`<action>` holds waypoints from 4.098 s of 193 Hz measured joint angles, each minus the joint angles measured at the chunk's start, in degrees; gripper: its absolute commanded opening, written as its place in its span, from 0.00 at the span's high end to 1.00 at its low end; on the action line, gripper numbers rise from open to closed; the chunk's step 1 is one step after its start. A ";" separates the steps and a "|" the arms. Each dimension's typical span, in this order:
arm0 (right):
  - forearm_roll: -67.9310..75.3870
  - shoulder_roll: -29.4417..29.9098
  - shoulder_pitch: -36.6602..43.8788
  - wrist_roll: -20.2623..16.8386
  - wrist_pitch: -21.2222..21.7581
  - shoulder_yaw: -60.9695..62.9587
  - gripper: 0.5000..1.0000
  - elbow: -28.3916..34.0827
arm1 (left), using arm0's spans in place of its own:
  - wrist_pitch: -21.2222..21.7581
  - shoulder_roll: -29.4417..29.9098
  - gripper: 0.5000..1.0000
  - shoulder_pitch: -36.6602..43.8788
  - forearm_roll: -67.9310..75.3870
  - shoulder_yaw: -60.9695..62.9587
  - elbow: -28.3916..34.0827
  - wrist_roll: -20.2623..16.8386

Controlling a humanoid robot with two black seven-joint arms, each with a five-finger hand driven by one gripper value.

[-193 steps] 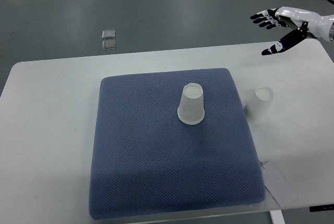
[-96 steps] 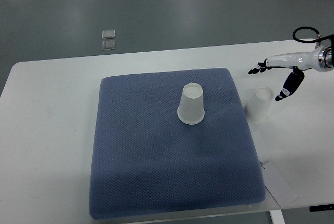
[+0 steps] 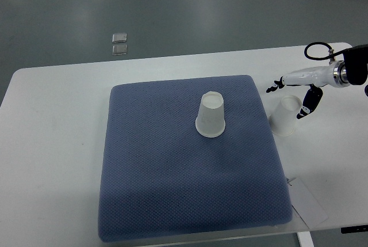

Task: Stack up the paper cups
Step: 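Lower the right hand over the white paper cup beside the pad, then close the right hand fingers around the cup and lift it, then carry the held cup over the cup on the pad and lower it on top, then open the right hand to release the cup and raise it away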

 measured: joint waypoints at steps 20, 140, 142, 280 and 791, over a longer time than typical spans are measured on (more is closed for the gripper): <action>-0.27 0.49 -0.35 0.00 -0.81 -0.61 0.21 -1.00 | 0.00 0.00 0.00 0.00 0.00 0.00 0.00 0.00; -1.29 1.56 -2.26 0.55 -4.79 -1.82 0.88 -3.62 | 0.00 0.00 0.00 0.02 -0.01 0.00 0.00 -0.03; -1.30 1.56 -2.26 0.55 -4.80 -1.83 0.88 -3.63 | 0.00 0.00 0.00 0.02 -0.01 0.00 0.00 -0.03; 0.53 -0.58 21.34 6.71 -1.28 0.85 1.00 0.77 | 0.00 0.00 0.00 -0.01 0.00 0.00 0.00 0.00; 9.85 4.57 12.79 5.02 4.69 10.74 0.18 -0.32 | 0.00 0.00 0.00 0.00 0.00 0.00 0.00 -0.01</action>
